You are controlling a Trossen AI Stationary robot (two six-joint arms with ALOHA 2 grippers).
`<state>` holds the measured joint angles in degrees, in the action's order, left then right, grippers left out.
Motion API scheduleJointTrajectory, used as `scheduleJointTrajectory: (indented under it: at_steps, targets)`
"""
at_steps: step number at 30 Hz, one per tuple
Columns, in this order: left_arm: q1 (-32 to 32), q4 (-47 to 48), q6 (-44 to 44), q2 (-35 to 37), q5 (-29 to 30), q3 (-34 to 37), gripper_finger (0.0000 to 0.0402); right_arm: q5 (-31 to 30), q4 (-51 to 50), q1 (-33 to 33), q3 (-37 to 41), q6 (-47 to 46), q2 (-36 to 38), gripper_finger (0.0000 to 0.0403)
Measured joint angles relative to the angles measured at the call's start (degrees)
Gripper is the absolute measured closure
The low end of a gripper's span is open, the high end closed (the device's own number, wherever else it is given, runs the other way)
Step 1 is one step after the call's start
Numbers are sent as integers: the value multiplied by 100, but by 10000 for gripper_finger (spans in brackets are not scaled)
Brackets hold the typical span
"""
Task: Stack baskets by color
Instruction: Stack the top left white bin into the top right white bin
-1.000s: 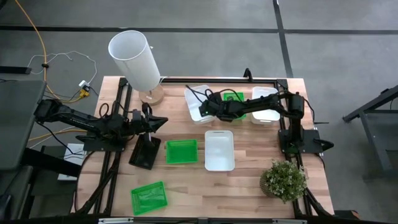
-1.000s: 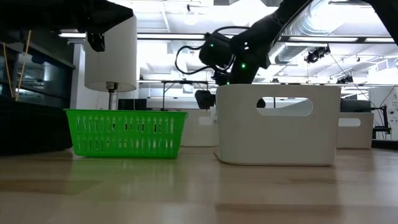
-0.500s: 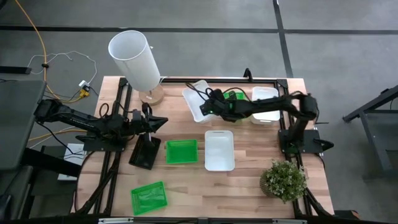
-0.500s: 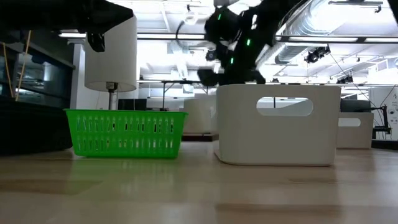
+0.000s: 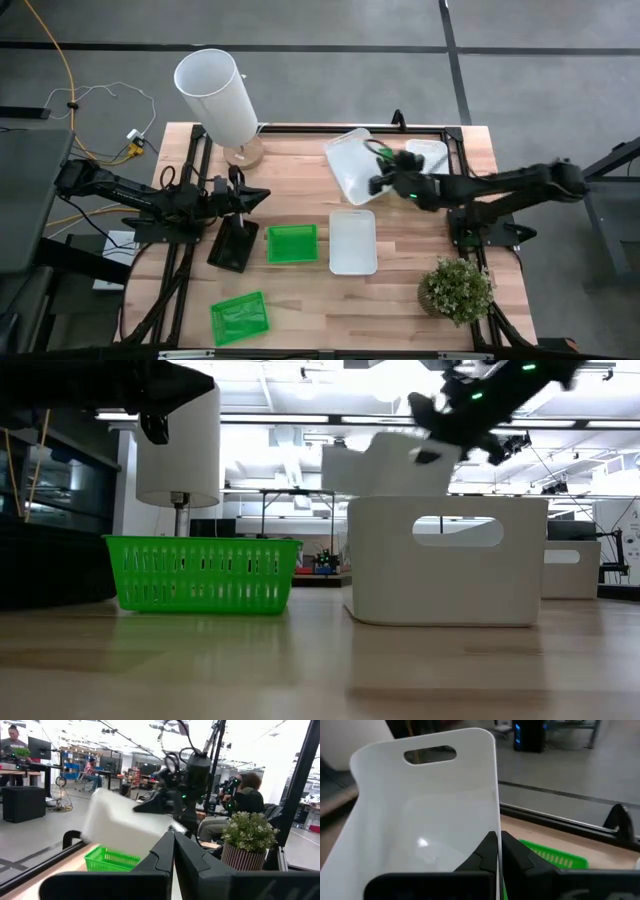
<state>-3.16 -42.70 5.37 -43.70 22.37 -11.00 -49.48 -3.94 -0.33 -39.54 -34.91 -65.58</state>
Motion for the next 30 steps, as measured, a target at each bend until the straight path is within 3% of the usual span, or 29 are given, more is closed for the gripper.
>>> scheduleJointTrajectory:
  at_steps: [7,17,20,23,26,30]
  targets:
    - [0,28,-1,-1,144,0,401,-319,326,257,908,-2,1290,403]
    - [0,47,-103,-1,143,0,401,-293,-376,223,743,189,1998,403]
    - [0,48,-103,-1,143,0,401,-394,-1267,223,327,4,2039,403]
    - [0,46,-105,-1,143,0,401,-789,-2861,213,-217,-589,2018,403]
    - [0,45,-103,1,143,0,401,-946,-4700,8,-707,-1689,2020,403]
    - [0,46,-103,-1,141,0,401,-702,-6560,-399,-861,-3181,2022,403]
